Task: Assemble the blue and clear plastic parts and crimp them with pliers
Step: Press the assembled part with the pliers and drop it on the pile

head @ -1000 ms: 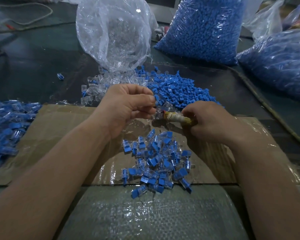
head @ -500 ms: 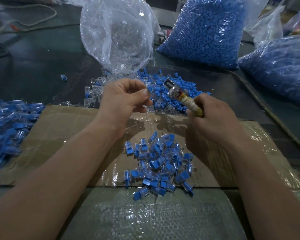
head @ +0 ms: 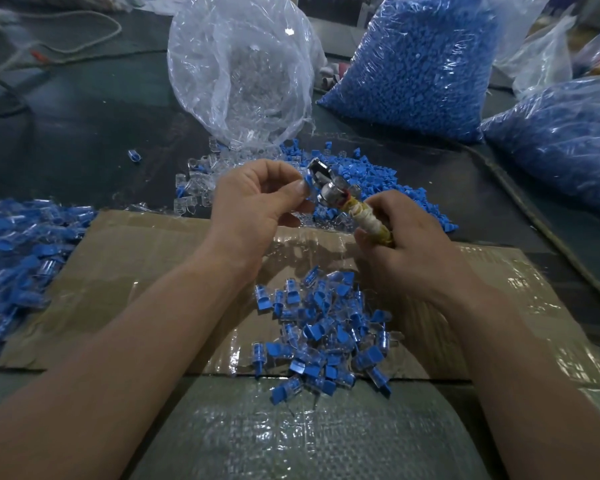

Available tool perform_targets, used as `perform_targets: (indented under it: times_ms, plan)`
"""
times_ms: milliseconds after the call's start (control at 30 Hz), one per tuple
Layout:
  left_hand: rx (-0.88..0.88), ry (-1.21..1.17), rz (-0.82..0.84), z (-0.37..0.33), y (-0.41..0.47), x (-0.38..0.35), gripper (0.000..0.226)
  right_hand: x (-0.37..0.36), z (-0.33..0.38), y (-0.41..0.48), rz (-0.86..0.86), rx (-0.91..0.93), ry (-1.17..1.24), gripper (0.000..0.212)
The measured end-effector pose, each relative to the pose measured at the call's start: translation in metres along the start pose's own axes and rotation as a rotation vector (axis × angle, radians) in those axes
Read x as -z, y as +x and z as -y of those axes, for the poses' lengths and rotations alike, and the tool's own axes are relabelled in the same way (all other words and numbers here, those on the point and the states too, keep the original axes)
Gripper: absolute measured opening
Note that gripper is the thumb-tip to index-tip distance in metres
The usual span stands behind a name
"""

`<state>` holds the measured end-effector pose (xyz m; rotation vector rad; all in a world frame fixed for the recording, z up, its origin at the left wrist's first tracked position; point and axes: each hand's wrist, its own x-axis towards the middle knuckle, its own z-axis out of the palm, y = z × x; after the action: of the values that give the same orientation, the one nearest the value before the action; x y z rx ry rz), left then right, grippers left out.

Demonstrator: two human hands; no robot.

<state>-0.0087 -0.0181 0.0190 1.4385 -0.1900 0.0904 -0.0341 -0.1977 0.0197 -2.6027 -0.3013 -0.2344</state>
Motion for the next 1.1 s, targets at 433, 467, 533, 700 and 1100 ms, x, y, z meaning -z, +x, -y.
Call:
perform_targets:
  times_ms: [433,467,533,700,1100]
  plan:
    - [-0.024,0.019,-0.02,0.0015,-0.001,-0.0022,0.02,-0.0012,0.0014,0.0031,0.029,0.0,-0.035,0.013]
    - [-0.029,0.027,-0.024,0.0017,-0.001,-0.0024,0.02,-0.0016,0.0017,0.0038,0.026,0.001,-0.041,0.013]
    - [-0.039,0.046,-0.032,0.0024,-0.001,-0.0027,0.02,-0.0022,0.0021,0.0047,0.017,0.005,-0.052,0.014]
    - [-0.045,0.064,-0.052,0.0031,-0.0016,-0.0034,0.018,-0.003,0.0031,0.0057,0.007,0.002,-0.048,0.015]
    - [-0.015,0.08,-0.083,0.0023,-0.0014,-0.0027,0.02,-0.0076,0.0031,0.0054,-0.023,0.013,-0.084,0.013]
